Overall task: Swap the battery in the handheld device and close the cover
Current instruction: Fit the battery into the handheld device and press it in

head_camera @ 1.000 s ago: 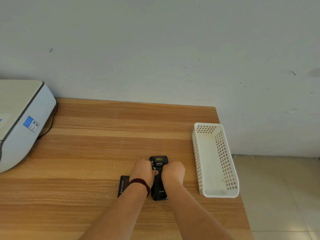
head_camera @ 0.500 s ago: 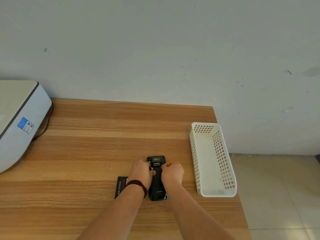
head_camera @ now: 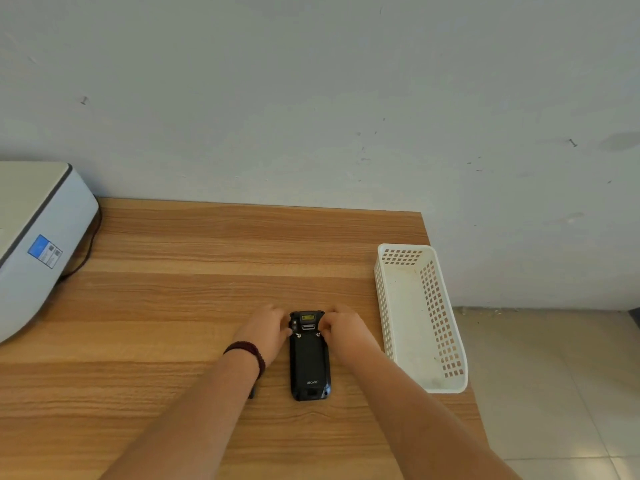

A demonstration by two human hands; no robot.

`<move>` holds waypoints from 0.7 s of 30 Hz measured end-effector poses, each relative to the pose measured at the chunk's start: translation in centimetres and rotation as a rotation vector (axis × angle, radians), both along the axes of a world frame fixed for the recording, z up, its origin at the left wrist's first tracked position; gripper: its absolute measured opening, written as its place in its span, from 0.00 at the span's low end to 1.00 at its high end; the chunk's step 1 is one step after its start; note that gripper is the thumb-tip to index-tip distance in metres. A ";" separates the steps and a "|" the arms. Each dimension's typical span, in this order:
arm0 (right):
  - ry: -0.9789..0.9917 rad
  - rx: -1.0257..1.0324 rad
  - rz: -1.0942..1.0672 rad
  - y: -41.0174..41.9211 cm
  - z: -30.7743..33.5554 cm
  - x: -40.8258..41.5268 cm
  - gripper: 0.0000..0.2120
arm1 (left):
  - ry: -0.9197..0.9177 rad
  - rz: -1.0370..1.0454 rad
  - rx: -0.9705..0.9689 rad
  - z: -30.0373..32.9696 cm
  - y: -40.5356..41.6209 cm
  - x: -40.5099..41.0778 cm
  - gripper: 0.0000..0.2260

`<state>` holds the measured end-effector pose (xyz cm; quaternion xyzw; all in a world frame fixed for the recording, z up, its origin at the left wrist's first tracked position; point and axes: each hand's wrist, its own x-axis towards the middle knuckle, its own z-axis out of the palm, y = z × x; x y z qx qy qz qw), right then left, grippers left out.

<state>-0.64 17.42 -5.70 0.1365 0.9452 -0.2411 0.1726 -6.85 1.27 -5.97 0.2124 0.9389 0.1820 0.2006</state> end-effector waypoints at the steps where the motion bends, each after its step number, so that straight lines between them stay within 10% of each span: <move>1: 0.024 0.041 0.071 0.1 -0.2 -0.1 0.09 | 0.016 -0.053 0.012 -0.1 -0.2 -0.2 0.13; 11: 0.039 0.353 0.695 0.8 1.2 -0.9 0.13 | 0.080 -0.273 0.038 -0.1 0.1 -0.7 0.09; 21: 0.068 0.383 0.840 0.7 1.1 -1.5 0.12 | 0.105 -0.319 -0.019 -1.0 0.2 -1.1 0.11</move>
